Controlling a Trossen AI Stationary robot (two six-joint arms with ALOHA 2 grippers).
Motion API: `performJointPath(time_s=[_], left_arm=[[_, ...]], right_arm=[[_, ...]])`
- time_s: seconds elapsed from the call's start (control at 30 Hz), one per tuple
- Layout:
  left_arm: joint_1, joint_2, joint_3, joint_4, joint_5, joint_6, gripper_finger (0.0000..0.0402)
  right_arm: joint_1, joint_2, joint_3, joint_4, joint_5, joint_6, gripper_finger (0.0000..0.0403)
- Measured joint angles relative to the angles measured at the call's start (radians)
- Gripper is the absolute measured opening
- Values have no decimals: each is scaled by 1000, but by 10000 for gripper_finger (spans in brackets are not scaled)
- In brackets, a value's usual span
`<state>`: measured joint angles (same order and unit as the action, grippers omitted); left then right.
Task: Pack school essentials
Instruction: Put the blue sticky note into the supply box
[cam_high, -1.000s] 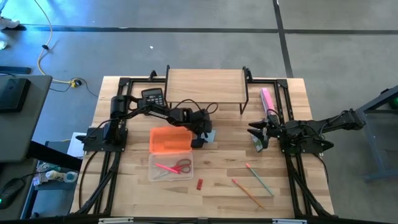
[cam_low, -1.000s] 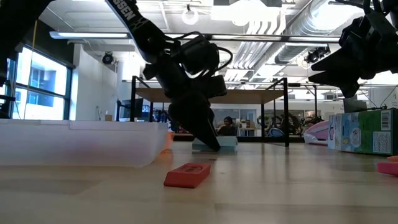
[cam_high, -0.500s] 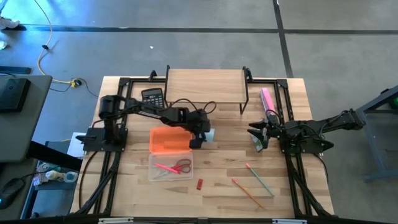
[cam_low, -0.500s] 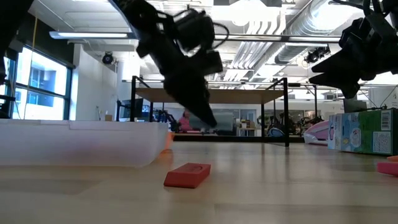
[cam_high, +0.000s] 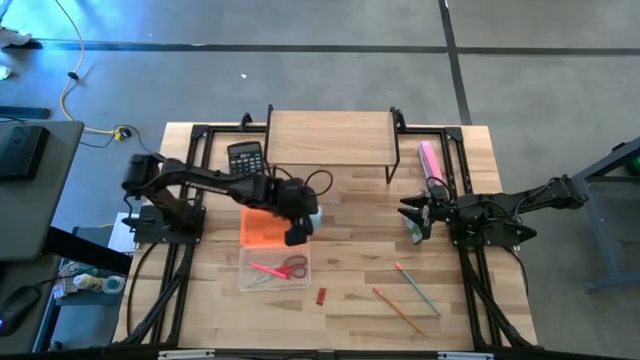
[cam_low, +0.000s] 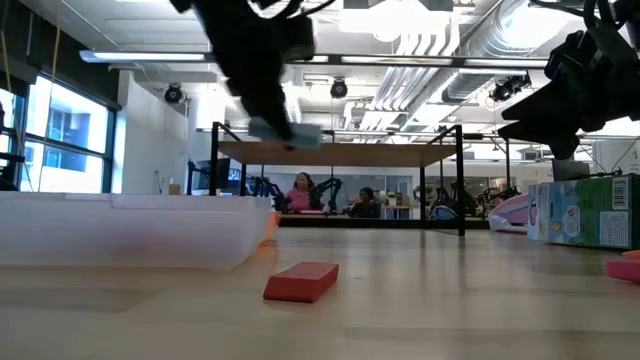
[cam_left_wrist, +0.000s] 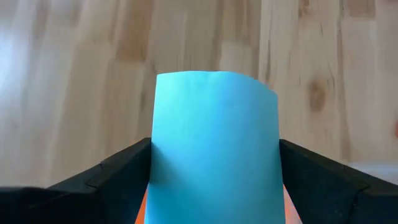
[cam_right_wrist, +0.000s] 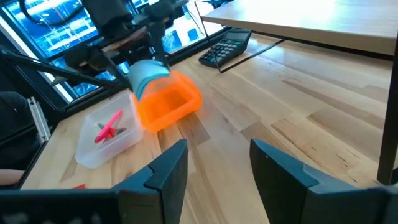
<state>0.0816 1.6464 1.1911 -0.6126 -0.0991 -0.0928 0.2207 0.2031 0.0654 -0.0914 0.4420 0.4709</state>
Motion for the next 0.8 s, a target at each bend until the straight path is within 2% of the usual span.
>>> performJointPath(time_s=[0.17,0.4,0.8], left_arm=[[-72,-7,-1,-98,-39,-109,320],[-182,-8,-1,-161,-112,-182,320],[-350,-42,-6,-219,-126,-291,320]], right_arm=[[0,0,0,-7,0,0,165],[0,0,0,-19,0,0,165],[0,0,0,-22,0,0,165]])
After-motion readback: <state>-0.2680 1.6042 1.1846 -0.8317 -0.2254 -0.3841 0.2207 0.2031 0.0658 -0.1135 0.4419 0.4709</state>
